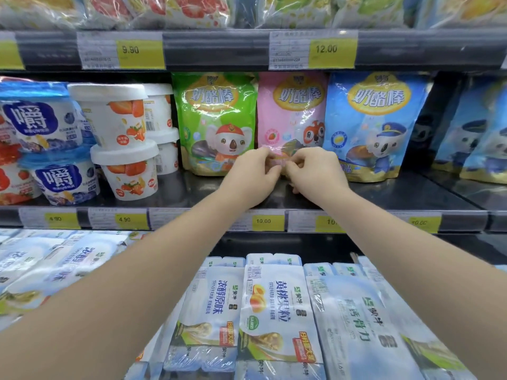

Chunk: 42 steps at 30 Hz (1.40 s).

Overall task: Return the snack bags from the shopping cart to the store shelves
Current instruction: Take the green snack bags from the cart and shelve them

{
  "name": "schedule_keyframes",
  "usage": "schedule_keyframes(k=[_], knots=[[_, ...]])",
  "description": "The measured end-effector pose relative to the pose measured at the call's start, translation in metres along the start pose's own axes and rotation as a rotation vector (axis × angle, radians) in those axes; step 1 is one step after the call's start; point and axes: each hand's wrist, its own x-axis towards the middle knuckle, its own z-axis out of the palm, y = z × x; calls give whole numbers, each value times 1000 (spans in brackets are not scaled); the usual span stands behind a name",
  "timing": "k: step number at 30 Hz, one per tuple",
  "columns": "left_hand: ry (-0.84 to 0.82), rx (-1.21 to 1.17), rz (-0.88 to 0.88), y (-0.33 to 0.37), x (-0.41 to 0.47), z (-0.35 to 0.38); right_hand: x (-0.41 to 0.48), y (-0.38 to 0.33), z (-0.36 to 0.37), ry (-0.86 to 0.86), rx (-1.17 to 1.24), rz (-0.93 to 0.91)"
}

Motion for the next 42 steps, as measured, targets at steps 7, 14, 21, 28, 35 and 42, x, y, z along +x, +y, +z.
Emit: schedule_keyframes(k=[7, 14, 21, 28, 35, 42], knots=[[-73, 76, -166, 20, 6, 18, 1, 35, -30, -77, 74, 131], [-104, 109, -208, 21, 10, 22, 3, 38, -30, -101, 73, 124], [-127, 160, -192, 22, 9, 26, 11, 38, -28, -166, 27, 128], [-154, 166, -239, 24, 10, 24, 16, 35, -24, -153, 5, 262], [-191, 143, -232, 28, 7, 18, 17, 35, -25, -148, 56, 285], [-100, 118, -238, 22, 4, 3, 19, 36, -25, -190, 72, 283]])
